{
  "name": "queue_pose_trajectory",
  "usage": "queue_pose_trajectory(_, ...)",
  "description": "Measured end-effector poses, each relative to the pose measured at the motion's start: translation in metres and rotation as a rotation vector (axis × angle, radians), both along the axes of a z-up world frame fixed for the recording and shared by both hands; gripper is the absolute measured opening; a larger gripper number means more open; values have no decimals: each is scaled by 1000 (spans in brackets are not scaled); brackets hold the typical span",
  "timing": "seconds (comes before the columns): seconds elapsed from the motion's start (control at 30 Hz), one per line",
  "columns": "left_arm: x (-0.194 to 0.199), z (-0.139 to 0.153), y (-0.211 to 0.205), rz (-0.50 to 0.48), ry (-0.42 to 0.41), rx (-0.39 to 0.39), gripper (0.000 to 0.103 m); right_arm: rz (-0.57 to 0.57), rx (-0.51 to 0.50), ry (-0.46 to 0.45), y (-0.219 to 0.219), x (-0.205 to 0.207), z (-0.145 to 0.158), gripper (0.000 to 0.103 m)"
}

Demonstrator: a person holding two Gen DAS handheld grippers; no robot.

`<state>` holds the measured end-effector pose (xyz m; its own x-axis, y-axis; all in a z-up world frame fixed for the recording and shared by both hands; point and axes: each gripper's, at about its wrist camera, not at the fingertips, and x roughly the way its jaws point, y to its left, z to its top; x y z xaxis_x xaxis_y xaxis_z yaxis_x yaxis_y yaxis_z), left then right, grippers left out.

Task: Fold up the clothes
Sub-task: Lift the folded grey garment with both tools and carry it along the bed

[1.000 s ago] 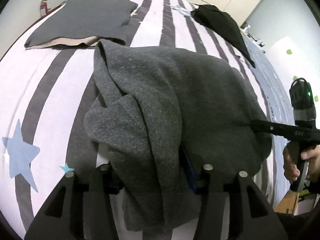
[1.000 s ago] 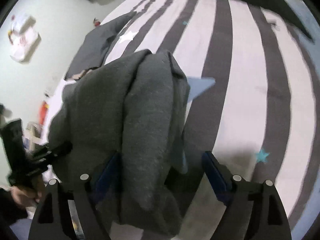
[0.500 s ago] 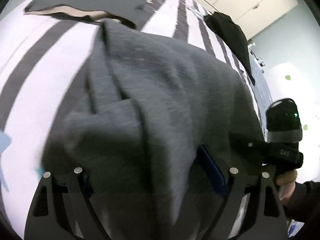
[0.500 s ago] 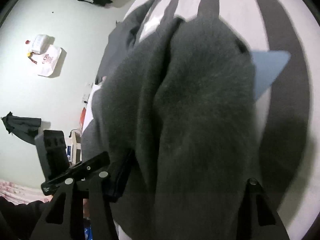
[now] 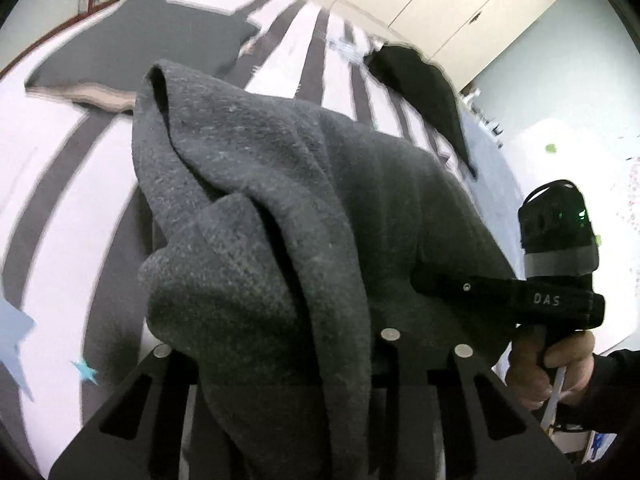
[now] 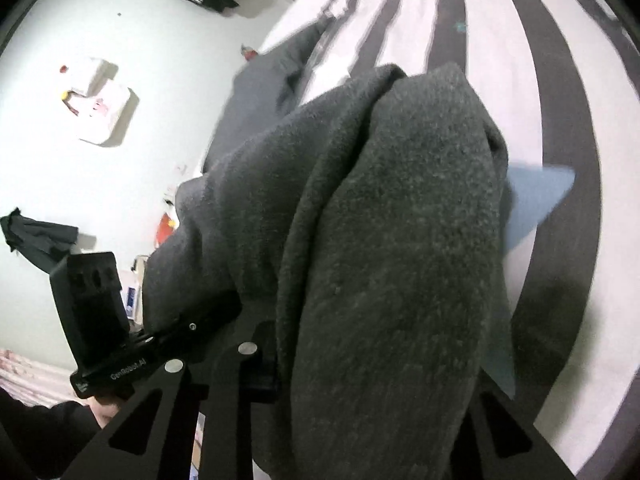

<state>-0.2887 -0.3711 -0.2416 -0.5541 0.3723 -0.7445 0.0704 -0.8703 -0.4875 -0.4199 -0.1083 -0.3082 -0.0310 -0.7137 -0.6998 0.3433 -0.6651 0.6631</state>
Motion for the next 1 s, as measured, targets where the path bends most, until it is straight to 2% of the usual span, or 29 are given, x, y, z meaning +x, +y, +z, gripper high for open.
queue_pose_trajectory(0.17,-25,43,-21,51,77,6,26,36,-28,42,-15,-32,53,23)
queue_pose_trajectory(0.3,-53,70,-60,166,155,-9,26,147,-18,114,-58,-86,92,23)
queue_pose_trajectory(0.43,-96,81,-103,335,222,-33,26,315,-13,231,-129,-152,125,23)
queue_pose_trajectory(0.57,-137,81,-151,534,275,-66,26,497,5,329,-221,-222,142,23)
queue_pose_trajectory(0.7,-170,64,-189,733,294,-32,26,653,4,342,-303,-278,138,23)
queue_pose_trajectory(0.8,-183,40,-205,838,277,12,26,776,27,359,-357,-309,128,23)
queue_pose_trajectory(0.87,-189,16,-207,885,241,47,26,821,48,370,-375,-321,118,23)
queue_pose_trajectory(0.97,-188,-29,-205,924,140,114,26,887,131,312,-395,-329,79,23)
queue_pose_trajectory(1.0,-180,-42,-207,929,109,129,26,914,180,296,-394,-328,54,23)
